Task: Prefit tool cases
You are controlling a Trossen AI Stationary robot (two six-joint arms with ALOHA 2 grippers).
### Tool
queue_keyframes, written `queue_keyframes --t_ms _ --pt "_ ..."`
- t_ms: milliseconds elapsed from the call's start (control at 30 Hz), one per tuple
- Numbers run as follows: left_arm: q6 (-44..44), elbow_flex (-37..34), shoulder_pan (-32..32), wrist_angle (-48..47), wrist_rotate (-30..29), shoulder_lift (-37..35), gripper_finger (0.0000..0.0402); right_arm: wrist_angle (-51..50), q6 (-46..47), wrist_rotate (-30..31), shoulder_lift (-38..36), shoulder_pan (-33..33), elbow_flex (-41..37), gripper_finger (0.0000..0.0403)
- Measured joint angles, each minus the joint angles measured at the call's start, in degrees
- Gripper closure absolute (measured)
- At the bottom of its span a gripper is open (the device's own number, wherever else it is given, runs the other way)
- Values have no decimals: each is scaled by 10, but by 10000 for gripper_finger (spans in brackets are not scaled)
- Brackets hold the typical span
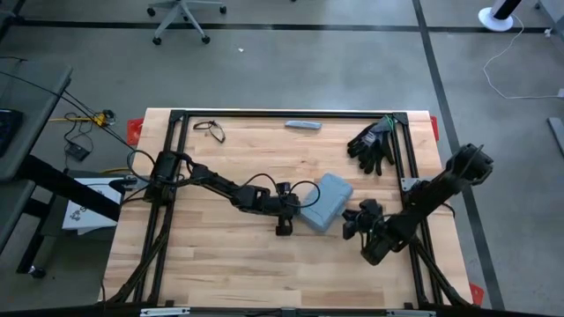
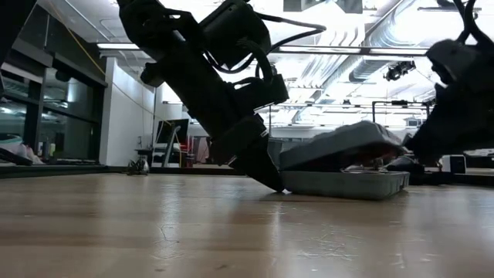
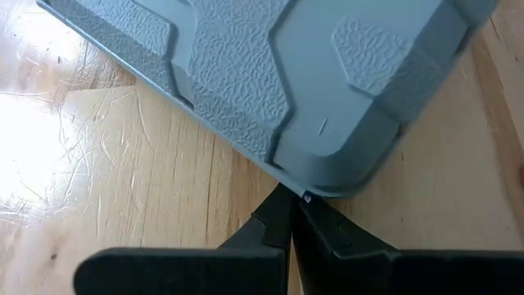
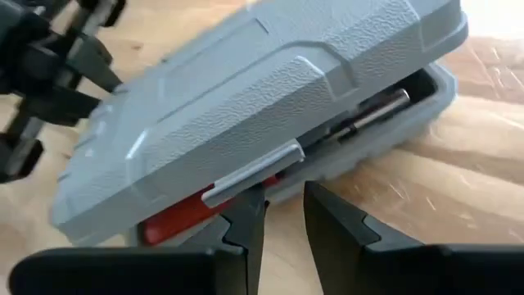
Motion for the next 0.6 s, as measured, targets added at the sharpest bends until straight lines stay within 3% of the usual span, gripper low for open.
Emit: queue_keyframes --t_ms 600 --pt "0 0 0 3 0 0 401 66 -123 28 -6 -67 0 321"
